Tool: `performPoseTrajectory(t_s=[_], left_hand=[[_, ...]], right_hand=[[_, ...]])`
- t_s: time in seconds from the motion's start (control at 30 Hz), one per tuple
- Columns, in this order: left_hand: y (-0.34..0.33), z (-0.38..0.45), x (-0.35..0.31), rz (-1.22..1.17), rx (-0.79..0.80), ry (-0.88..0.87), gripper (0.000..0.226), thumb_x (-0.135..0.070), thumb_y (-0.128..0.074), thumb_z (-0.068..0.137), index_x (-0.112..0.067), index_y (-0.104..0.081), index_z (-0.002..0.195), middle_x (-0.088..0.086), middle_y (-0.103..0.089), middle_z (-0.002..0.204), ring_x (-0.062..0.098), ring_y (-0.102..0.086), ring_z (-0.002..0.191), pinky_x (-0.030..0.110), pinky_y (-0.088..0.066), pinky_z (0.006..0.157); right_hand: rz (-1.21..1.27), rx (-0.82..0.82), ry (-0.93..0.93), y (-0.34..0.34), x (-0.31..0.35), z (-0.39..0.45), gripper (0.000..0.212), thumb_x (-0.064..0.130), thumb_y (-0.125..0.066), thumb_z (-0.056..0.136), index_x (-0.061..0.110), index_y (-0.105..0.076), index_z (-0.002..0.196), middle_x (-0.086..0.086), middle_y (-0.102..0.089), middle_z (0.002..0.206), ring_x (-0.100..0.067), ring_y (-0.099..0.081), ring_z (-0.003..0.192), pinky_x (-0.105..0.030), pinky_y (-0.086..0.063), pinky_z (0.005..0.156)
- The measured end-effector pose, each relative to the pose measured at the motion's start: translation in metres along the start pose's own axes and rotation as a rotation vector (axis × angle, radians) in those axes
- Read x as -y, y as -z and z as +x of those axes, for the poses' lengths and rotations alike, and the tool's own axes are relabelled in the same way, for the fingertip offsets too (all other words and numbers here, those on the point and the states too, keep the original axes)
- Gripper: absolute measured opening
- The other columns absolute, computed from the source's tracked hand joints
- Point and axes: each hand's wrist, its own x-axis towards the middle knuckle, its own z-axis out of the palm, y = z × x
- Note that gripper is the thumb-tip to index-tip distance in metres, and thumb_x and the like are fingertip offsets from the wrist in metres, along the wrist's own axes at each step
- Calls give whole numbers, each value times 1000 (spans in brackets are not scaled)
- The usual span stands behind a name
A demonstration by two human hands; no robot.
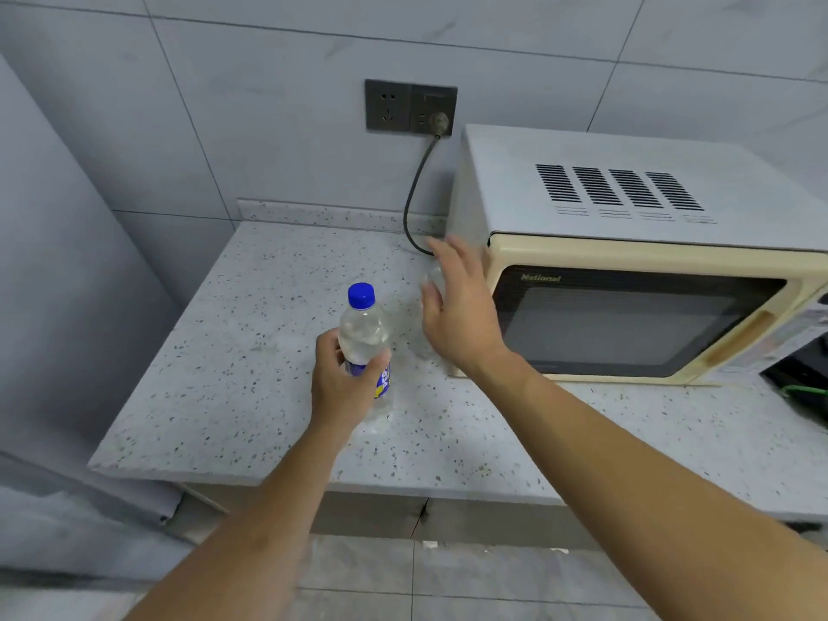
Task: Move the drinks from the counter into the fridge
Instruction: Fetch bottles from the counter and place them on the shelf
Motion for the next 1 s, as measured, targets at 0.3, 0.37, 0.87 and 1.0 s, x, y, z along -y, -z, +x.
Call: performPoseTrajectory(t_s=[0.3,0.37,0.87,1.0], left_hand=[[24,-1,10,93,40,-35,62,-45,-78,69,-40,-36,114,-18,-57,107,-1,-62,92,27,-55,73],[24,-1,13,90,60,-38,67,-41,-80,69,-42,-34,118,-20,-56,108,-4,-62,88,19,-52,66],[26,-8,29,72,114,66,73,-40,-85,66,-44,-39,122,-22,-56,109,0,-59,96,13,-46,64],[27,-8,32,66,124,57,72,-41,-85,67,-44,-40,123,-23,-57,110,-1,-59,98,13,-46,66]], right_hand=[[-581,292,-160,-19,4,53,48,8,-58,88,16,-48,135,-16,-48,132,-32,-45,119,-32,-36,94],[-544,294,-89,-16,5,45,47,3,-59,87,19,-52,131,-14,-57,121,-31,-47,113,-28,-34,79],[-143,201,-46,3,5,-26,32,14,-60,94,17,-57,126,-6,-61,122,-27,-51,115,-33,-45,91],[94,166,-195,-9,-5,-49,61,34,-71,85,26,-44,139,4,-56,131,-17,-52,118,-32,-45,97]])
